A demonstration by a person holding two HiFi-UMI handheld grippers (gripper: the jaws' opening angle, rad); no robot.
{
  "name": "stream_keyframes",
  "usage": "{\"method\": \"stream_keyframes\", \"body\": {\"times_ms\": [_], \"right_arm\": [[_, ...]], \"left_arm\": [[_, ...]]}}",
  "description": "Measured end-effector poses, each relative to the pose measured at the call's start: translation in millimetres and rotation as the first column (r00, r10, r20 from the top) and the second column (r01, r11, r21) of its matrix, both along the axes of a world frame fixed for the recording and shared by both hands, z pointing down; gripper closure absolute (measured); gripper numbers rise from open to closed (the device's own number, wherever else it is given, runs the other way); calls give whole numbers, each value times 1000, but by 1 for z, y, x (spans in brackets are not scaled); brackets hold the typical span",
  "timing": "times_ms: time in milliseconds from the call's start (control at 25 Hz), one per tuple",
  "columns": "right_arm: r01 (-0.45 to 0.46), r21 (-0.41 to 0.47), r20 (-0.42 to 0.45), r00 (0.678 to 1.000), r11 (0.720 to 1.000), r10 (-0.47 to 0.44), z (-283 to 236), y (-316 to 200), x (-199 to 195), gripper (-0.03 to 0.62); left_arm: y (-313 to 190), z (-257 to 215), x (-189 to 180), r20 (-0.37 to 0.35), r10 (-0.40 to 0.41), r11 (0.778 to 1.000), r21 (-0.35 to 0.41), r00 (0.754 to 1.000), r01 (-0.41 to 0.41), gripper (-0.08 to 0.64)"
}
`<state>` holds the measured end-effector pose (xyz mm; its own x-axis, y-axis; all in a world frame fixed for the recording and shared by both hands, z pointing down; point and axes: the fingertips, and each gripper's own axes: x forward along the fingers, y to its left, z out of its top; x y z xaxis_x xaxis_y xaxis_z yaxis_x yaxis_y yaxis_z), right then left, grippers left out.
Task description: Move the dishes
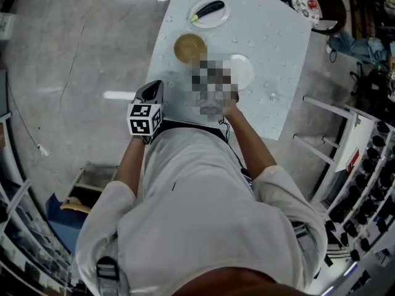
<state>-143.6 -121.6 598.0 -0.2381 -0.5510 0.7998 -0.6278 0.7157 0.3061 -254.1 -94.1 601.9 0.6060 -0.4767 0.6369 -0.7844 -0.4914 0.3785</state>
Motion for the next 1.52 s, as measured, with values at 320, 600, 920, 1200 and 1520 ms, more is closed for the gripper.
{"method": "stream_keyframes", "body": {"times_ms": [320, 600, 920, 1200, 1520], "right_arm": [[-378, -66, 152, 911, 923, 384, -6, 105, 109, 595], [-684, -181, 297, 647, 707, 702, 6, 202, 181, 595], [-762, -162, 412, 526, 627, 744, -27, 277, 194, 595], [-802, -15, 531, 500, 598, 684, -75, 266, 218, 595], [-883, 123, 620, 425, 453, 659, -163, 237, 227, 595]], "left_arm": [[44, -9, 121, -21, 257, 967, 12, 966, -256, 540], [93, -14, 205, -11, 420, 907, 52, 908, -419, 540], [174, -42, 237, 52, 509, 853, 103, 859, -512, 540], [188, -86, 272, 5, 527, 825, 236, 850, -513, 540], [138, -178, 269, -73, 536, 782, 418, 841, -462, 540]]}}
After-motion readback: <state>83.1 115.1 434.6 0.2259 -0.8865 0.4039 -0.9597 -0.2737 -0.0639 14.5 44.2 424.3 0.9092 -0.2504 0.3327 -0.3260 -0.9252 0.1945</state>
